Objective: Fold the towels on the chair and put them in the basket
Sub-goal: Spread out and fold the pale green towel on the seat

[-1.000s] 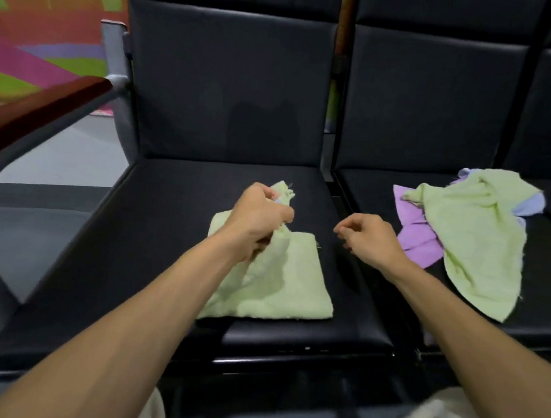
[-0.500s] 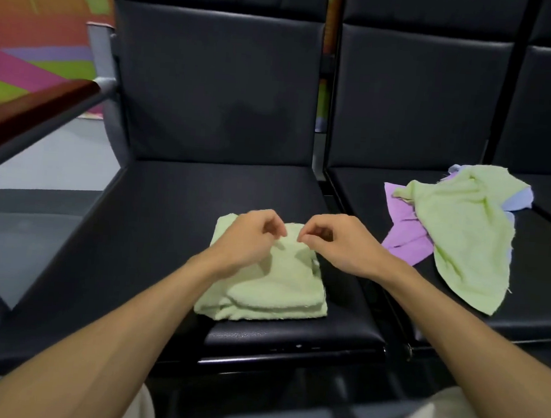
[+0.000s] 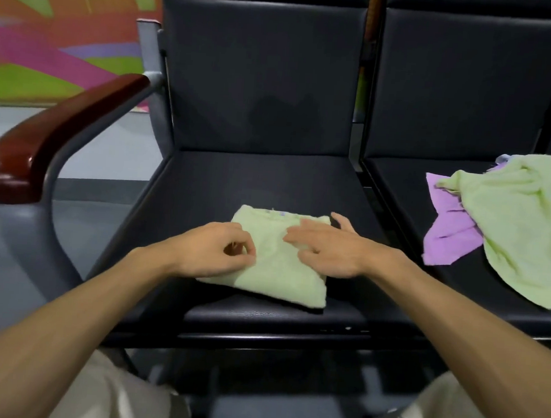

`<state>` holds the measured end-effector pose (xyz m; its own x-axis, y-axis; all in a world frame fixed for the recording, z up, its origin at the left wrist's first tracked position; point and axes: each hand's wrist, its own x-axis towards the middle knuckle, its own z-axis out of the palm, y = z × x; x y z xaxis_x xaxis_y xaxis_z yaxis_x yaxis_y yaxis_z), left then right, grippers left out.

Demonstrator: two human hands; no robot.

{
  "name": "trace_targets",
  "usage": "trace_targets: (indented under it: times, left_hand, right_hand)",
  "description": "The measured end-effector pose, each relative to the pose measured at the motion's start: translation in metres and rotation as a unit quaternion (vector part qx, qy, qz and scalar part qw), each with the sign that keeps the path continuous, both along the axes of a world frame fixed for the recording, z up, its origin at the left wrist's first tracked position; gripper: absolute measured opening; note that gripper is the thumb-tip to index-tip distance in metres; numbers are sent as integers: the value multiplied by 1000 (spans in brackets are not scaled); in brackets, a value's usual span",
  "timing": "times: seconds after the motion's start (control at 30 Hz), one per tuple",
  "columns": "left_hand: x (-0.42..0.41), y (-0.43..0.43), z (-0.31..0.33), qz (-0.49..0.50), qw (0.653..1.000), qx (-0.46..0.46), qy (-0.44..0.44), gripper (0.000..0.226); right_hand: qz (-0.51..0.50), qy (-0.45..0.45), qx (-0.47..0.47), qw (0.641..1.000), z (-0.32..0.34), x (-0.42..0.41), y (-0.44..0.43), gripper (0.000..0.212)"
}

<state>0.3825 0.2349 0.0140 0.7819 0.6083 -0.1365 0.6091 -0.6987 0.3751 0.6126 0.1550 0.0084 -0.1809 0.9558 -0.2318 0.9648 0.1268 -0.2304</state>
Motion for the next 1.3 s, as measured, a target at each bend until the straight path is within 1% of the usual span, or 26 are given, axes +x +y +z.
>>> trace_targets:
  times: [0.03,0.1,0.17,0.23,0.27,0.3,0.33,0.37,0.4,0.43,0.5,0.53,0.6,0.63,0.67,0.73,0.8,0.87,0.97,1.07,1.17,1.2,1.3]
  left_hand:
    - [-4,-2,1,-4,1000,-9,-3,40]
    - [-10,-4,1,-10,999,-36,-19,35]
    - [-19,-1,-3,-34,998,-44,-27,44]
    - [-29,3,-8,-61,997,-47,-19,53]
    - [-32,7,-11,-73,996,-45,-16,55]
    - [-35,10,-14,-84,995,-40,-18,57]
    - [-36,14,-16,-93,995,-35,-27,57]
    - [-38,18,-18,-99,994,-29,-40,56]
    - [-38,21,-20,-103,993,-24,-57,54]
    - [-38,24,-21,-105,991,-20,-74,51]
    - [-37,26,-23,-100,989,-13,-107,43]
    - [-35,26,-24,-90,988,-9,-123,39]
    - [-30,24,-25,-60,986,-7,-153,33]
    - [-27,23,-25,-43,985,-13,-168,30]
    - [-24,22,-25,-27,983,-23,-181,27]
    - [-21,20,-24,7,977,-56,-205,20]
    - [-20,19,-23,45,967,-94,-231,15]
    - [-19,17,-20,66,957,-123,-256,12]
    - [-19,11,-14,79,935,-164,-303,13]
    - [-18,5,-9,118,911,-205,-338,16]
    - [-13,4,-6,184,904,-211,-323,15]
    - [-10,4,-5,207,901,-209,-317,15]
    - [0,6,-6,272,876,-235,-321,15]
  right_hand:
    - [5,2,6,1000,-4,-2,5,50]
    - [-12,49,37,998,-13,-2,14,46]
    - [-35,74,93,992,-20,3,16,40]
    - [-28,57,189,980,-19,7,13,31]
    - [-18,64,227,972,-16,7,10,23]
    - [-13,85,237,968,-12,6,6,14]
    - [-10,110,217,970,-8,4,1,18]
    - [-12,124,176,976,-5,1,-3,32]
    - [-10,122,130,984,-5,1,-7,45]
    - [-4,109,92,990,-6,2,-11,52]
    - [-2,78,35,996,-9,6,-18,60]
    - [-1,59,26,998,-10,9,-21,67]
    - [4,30,49,998,-13,9,-24,78]
    - [-2,32,71,997,-15,8,-24,76]
    - [-11,40,90,995,-15,7,-23,68]
    - [-18,41,131,990,-13,6,-22,46]
    - [-22,30,146,989,-9,6,-21,32]
    - [-41,52,139,988,-3,6,-22,30]
    - [-69,136,146,978,2,8,-23,27]
    - [-98,189,154,965,5,8,-23,23]
    - [-140,252,116,951,5,5,-24,16]
    - [-154,274,96,945,4,4,-24,17]
    - [-200,347,33,916,0,2,-21,27]
